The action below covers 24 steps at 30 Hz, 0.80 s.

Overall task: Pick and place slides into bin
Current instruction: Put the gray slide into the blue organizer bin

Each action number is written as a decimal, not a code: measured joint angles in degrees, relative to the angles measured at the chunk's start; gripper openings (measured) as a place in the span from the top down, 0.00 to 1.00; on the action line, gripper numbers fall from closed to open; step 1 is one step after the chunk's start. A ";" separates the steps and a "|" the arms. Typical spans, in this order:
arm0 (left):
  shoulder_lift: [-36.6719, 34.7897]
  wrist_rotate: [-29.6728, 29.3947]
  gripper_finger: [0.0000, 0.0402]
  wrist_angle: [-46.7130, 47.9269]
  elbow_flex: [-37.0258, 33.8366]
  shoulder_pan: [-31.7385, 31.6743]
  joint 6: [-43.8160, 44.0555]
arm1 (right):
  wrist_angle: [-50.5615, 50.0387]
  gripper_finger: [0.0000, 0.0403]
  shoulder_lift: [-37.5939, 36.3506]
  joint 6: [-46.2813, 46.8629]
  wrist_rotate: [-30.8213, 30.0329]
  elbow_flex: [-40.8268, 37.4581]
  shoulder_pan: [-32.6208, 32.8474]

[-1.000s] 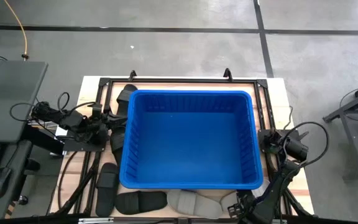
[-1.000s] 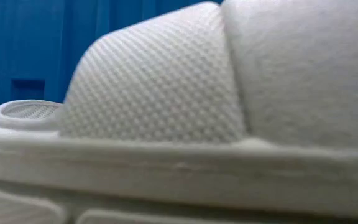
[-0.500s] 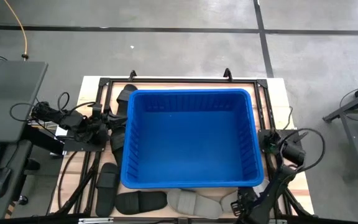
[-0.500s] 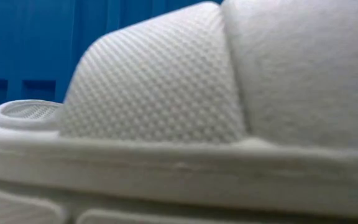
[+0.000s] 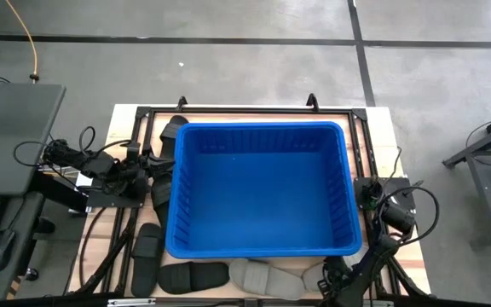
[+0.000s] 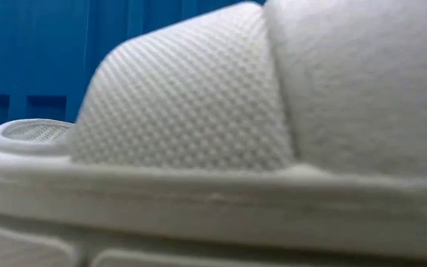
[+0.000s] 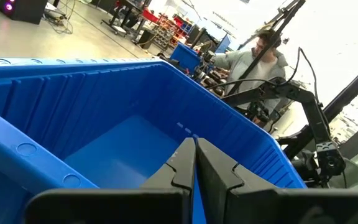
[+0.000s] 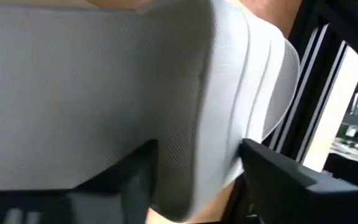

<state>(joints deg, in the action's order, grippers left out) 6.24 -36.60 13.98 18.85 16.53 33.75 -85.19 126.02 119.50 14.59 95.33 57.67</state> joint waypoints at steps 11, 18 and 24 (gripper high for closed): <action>0.00 0.15 0.99 0.42 0.00 0.00 0.00 | 3.97 0.98 -0.02 -1.88 0.78 -0.06 -0.02; 0.00 0.15 0.99 0.54 0.01 -0.01 0.00 | -1.61 1.00 -0.03 -0.21 1.43 6.58 1.49; 0.00 0.11 0.99 1.27 0.02 -0.02 0.01 | -3.38 1.00 -0.07 0.47 0.07 11.80 2.35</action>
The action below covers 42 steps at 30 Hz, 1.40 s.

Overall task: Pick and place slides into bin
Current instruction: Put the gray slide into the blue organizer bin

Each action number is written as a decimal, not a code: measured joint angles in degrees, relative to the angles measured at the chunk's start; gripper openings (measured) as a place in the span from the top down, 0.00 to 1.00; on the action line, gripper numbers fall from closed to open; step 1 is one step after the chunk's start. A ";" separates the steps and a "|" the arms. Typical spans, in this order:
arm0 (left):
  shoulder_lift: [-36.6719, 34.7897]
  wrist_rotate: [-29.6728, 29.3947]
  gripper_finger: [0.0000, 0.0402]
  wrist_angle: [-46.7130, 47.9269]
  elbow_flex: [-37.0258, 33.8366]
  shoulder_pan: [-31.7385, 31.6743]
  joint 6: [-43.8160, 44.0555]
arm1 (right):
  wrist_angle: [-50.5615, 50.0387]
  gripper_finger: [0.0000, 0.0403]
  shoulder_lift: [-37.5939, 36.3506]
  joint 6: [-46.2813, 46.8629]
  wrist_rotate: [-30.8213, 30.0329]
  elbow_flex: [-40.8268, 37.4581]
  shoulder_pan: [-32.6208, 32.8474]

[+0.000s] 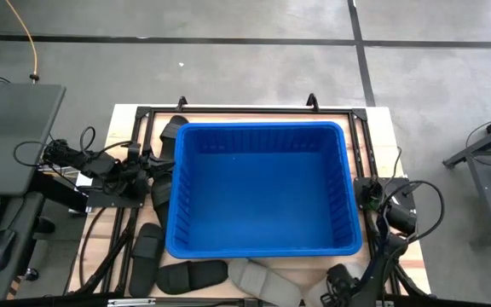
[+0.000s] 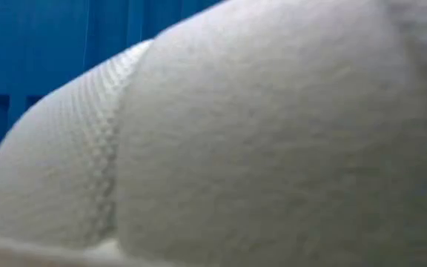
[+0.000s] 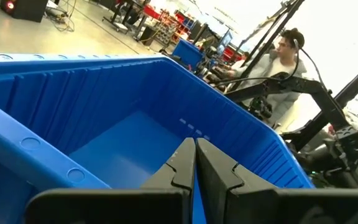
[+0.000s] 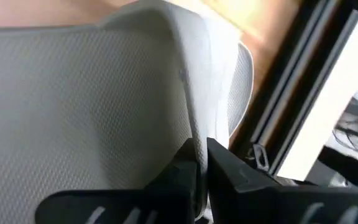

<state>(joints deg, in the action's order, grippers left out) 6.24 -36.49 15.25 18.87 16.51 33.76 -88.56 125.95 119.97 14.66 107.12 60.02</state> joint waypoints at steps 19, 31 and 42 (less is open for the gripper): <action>0.00 0.79 0.99 -1.74 0.00 0.00 -0.10 | -1.35 1.00 0.00 -0.89 -17.74 21.02 -1.24; 0.00 3.98 0.99 -1.84 0.00 0.01 -0.39 | 7.24 1.00 -2.11 -3.97 -23.40 27.87 -1.55; 0.02 4.04 0.99 -1.86 0.00 0.00 1.27 | 25.30 1.00 -7.35 -24.32 -43.61 27.85 -9.34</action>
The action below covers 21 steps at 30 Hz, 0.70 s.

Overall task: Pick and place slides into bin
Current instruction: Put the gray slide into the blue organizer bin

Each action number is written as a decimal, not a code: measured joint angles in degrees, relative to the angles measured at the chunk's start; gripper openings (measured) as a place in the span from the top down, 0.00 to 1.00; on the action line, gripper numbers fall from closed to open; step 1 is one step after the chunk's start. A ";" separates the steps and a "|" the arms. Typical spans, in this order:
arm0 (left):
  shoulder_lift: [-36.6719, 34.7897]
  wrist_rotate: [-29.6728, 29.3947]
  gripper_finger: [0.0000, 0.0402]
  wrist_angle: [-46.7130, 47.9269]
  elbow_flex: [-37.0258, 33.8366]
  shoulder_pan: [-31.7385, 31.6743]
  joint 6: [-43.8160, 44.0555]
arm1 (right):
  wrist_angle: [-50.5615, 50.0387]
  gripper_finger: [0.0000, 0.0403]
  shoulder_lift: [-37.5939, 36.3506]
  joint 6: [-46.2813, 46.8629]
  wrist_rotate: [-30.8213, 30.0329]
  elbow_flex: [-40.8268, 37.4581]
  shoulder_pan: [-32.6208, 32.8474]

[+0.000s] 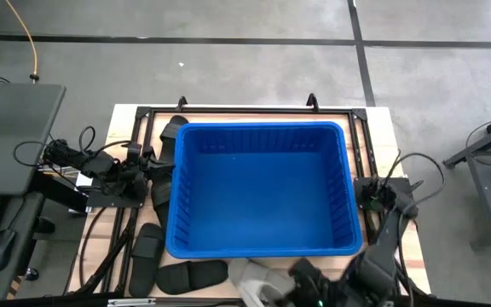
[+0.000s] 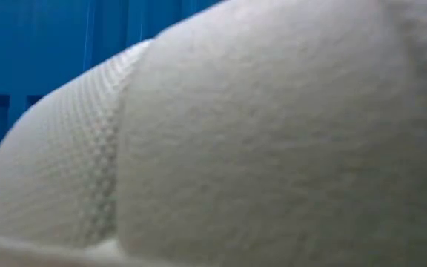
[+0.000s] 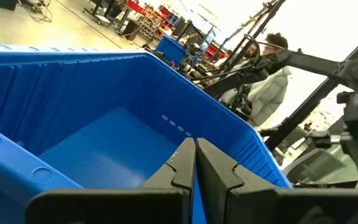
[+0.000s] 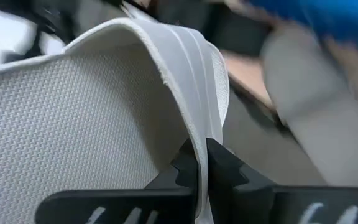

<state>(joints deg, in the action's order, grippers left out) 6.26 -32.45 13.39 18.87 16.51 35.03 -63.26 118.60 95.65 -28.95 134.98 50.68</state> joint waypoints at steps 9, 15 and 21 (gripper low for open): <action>0.00 2.95 0.99 0.01 0.00 0.02 0.19 | -1.19 1.00 -5.61 -17.23 -1.15 0.02 -9.02; 0.00 4.37 0.99 0.02 0.00 0.00 0.21 | -12.82 1.00 -8.72 -23.85 4.91 0.03 -16.82; 0.00 4.35 0.99 -0.28 0.00 0.01 0.15 | -27.27 1.00 -11.11 -34.17 10.26 0.02 -25.06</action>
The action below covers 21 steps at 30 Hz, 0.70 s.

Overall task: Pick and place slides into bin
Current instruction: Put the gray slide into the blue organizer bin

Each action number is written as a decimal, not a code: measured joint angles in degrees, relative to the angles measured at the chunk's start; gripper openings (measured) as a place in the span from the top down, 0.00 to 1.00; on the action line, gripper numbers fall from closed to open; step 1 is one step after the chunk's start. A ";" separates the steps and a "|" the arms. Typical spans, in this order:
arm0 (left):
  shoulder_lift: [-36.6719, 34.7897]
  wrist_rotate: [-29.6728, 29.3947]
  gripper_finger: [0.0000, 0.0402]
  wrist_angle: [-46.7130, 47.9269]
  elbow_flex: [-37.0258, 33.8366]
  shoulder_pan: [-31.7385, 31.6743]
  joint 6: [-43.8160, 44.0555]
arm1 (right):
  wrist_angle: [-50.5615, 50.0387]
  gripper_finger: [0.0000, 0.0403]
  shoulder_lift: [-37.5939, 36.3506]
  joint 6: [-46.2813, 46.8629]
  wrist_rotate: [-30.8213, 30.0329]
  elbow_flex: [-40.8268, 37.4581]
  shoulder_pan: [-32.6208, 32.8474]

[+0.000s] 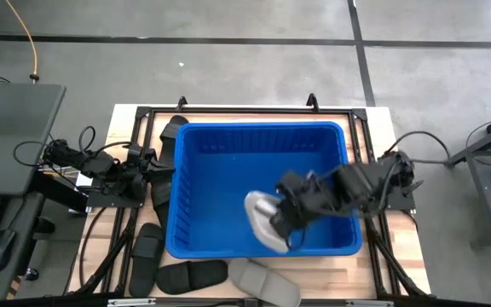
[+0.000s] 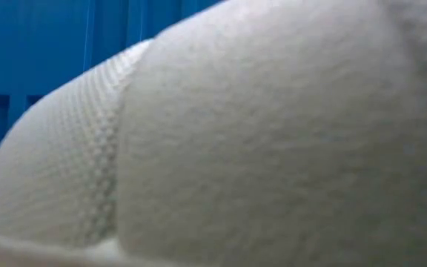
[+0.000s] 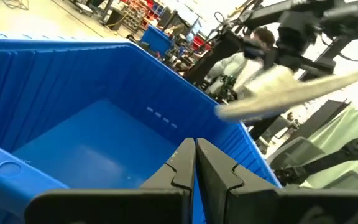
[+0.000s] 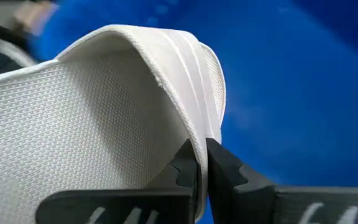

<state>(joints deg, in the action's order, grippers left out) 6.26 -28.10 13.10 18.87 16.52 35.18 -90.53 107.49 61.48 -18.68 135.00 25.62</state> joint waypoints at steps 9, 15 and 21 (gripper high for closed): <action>-0.11 -3.82 0.99 -1.19 0.00 -0.01 7.30 | 0.71 1.00 -1.32 -23.09 2.51 -0.90 -11.60; -0.13 -5.31 0.99 -5.68 0.00 -0.01 8.77 | 0.53 1.00 -0.99 -31.99 -2.54 -0.90 -15.12; -0.13 -12.60 0.99 -9.41 0.00 -0.01 8.72 | 0.53 1.00 -0.76 -39.61 -6.82 -0.90 -18.61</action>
<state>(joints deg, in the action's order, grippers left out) 6.13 -40.70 3.69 18.87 16.51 43.90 -90.00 106.73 21.87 -25.51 134.10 7.01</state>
